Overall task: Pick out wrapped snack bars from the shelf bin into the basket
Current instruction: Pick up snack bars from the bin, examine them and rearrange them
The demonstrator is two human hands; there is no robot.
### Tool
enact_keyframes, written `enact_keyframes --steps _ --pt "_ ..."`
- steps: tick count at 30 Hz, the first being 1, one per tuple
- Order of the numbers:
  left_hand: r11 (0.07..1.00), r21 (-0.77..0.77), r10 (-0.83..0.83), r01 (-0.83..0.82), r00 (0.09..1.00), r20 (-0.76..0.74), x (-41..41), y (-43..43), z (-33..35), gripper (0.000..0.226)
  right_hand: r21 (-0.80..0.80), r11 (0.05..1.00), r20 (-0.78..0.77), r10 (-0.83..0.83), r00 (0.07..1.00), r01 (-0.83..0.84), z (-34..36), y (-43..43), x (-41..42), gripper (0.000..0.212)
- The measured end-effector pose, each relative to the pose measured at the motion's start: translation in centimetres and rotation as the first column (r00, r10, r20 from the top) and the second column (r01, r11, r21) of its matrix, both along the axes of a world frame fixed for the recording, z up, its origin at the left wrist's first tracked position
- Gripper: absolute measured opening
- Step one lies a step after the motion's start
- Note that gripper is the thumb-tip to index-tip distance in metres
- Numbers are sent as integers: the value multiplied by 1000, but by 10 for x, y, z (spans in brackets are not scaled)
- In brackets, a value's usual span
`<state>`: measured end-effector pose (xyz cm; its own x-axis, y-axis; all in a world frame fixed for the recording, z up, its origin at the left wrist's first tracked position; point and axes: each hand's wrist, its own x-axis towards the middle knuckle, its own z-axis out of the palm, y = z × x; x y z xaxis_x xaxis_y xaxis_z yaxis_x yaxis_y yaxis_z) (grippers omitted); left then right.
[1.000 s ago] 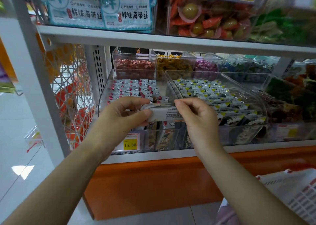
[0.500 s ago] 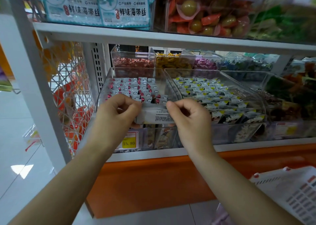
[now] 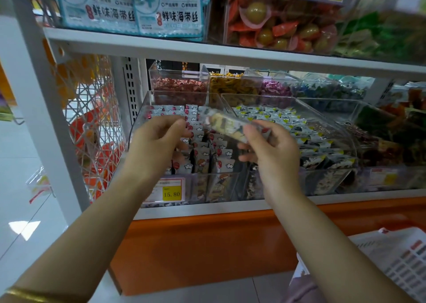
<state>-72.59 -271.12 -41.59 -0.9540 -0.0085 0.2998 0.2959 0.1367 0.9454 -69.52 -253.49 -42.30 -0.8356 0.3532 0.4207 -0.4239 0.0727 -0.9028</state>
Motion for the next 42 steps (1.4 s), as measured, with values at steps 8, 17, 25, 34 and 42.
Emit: enact_keyframes --steps 8,17,25,34,42 --pt "421 -895 -118 -149 969 -217 -29 11 -18 54 -249 966 57 -57 997 69 -4 6 -12 21" --pt "244 -965 -185 -100 972 -148 -41 16 -27 46 -189 982 74 -13 997 27 -9 5 -17 11" --pt "402 -915 -158 -31 982 -102 -35 12 -19 56 246 968 14 -45 999 40 1 1 -26 14" --pt "493 -870 -208 0 971 -118 -26 7 -16 33 897 422 168 -50 985 -132 26 -19 -70 46" --pt "638 -766 -255 72 959 -123 -21 -6 -10 14 943 2 333 -38 942 -333 26 -35 -86 21"
